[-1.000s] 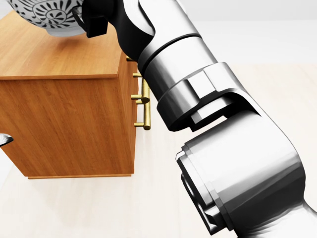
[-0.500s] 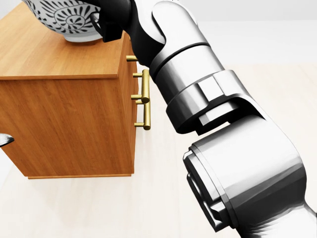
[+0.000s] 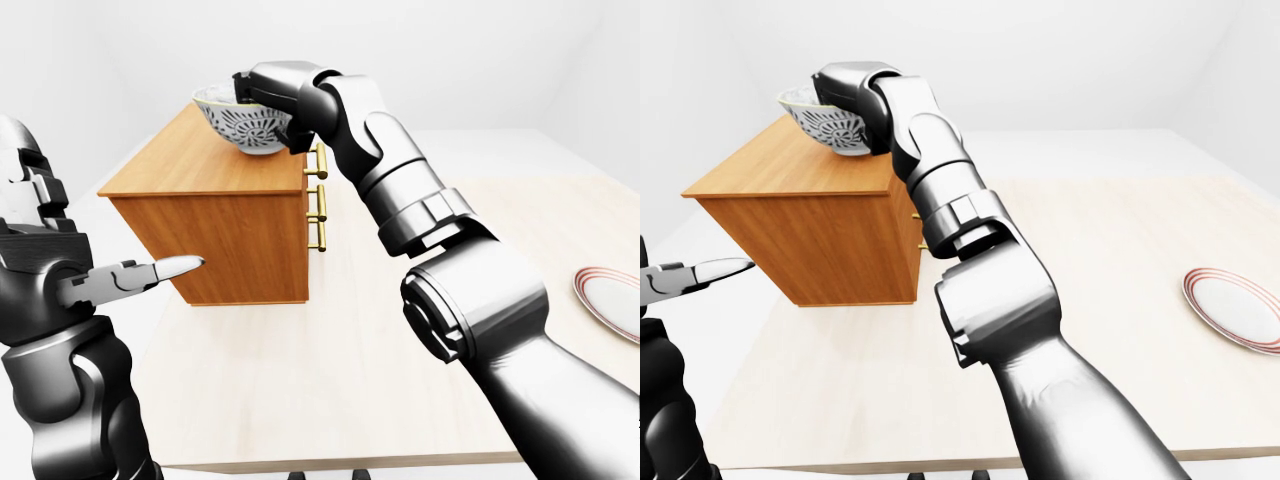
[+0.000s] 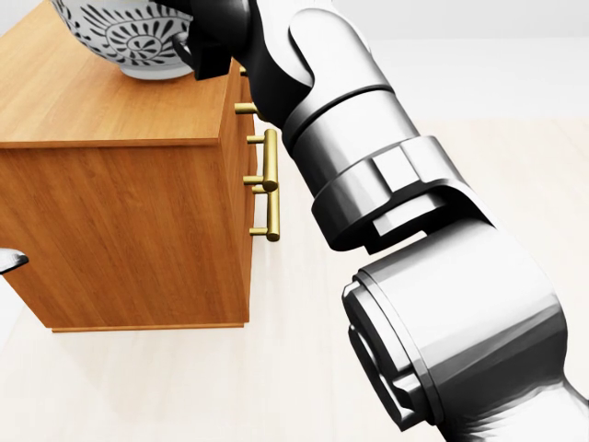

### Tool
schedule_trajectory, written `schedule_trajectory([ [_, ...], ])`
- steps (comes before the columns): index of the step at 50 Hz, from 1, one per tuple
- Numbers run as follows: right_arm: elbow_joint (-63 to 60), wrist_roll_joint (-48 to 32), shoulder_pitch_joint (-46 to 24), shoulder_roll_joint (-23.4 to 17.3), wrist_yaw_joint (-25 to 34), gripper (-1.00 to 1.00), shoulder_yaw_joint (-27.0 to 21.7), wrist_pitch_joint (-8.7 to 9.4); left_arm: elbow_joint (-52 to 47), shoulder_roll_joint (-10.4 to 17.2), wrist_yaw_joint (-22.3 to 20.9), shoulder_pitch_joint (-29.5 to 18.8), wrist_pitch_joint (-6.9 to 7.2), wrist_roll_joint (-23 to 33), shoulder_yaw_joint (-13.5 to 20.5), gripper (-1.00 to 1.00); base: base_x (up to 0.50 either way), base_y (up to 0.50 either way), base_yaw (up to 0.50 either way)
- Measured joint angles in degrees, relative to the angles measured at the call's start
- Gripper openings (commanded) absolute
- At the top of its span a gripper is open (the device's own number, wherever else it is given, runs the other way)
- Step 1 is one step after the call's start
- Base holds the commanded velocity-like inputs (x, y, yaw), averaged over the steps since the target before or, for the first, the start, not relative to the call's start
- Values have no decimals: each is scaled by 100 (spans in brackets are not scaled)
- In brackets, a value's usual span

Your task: Put the bowl on top of the cabinet.

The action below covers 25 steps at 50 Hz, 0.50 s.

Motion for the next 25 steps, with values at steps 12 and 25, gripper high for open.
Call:
schedule_trajectory([
  [12, 25, 262, 58, -31, -36, 100, 157, 0, -1, -9, -2, 8, 0, 12, -13, 100, 0, 0, 0],
  [25, 52, 460, -14, -5, -122, 100, 197, 0, -7, -22, -4, 14, 0, 24, -30, 100, 0, 0, 0],
])
